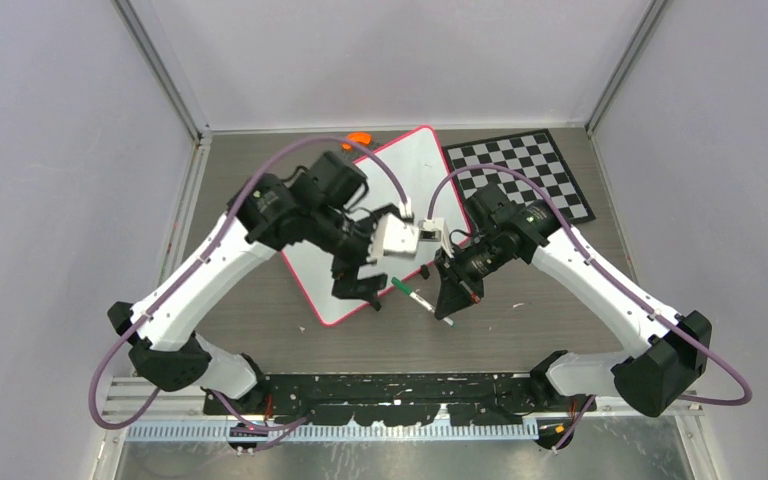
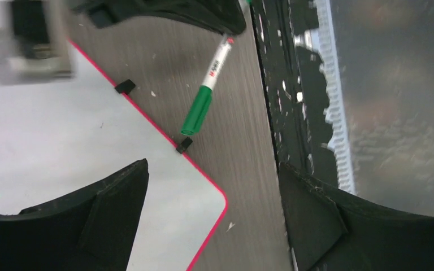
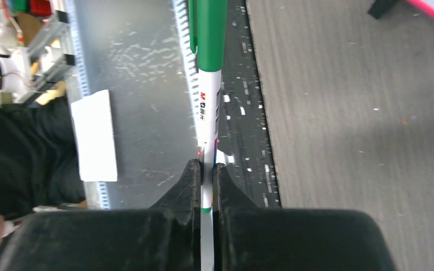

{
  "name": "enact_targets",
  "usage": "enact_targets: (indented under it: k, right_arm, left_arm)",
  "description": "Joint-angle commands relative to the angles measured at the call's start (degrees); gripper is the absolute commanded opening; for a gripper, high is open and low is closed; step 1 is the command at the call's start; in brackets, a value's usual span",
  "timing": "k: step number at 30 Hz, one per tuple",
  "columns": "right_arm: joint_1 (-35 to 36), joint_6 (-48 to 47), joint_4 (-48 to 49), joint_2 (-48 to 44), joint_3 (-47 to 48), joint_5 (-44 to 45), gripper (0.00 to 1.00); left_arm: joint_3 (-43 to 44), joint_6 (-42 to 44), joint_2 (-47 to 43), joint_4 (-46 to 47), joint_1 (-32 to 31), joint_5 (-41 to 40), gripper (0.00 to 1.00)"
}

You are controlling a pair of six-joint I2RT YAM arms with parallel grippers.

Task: Write a sentence on the whiteboard
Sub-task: Open the whiteboard marker at the center of the board.

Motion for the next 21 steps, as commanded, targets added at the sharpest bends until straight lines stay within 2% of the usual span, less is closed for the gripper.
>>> enact_targets:
  k: [1,6,13,18,21]
  right_arm:
    - [0.1,2.3,-3.0,-1.0,1.6,-8.1,0.00]
    - [0.7,0.1,-5.1,-1.4,2.1,-10.0,0.00]
    - [2.6,-1.8,-7.3,-0.4,3.2,-9.7,0.00]
    - [2.8,-3.9,-8.9,0.0,4.6,-10.3,0.00]
    - [2.8,-3.8,-9.0,-0.2,5.3,-10.2,0.00]
  left_arm:
    - [-5.6,14.6,-3.6,-0.9,-7.5,-12.2,0.85]
    - [-12.0,20.2,-5.5,4.5,-14.5,-17.9,0.79]
    - [-13.8,19.7,-4.5,11.5,-17.9,-21.3,0.68]
    - [-15.6,19.4,-4.2,12.6,-19.7,-21.7,0.51]
    - [-17.5,17.7,-4.9,14.1,-20.2,-20.4,0.44]
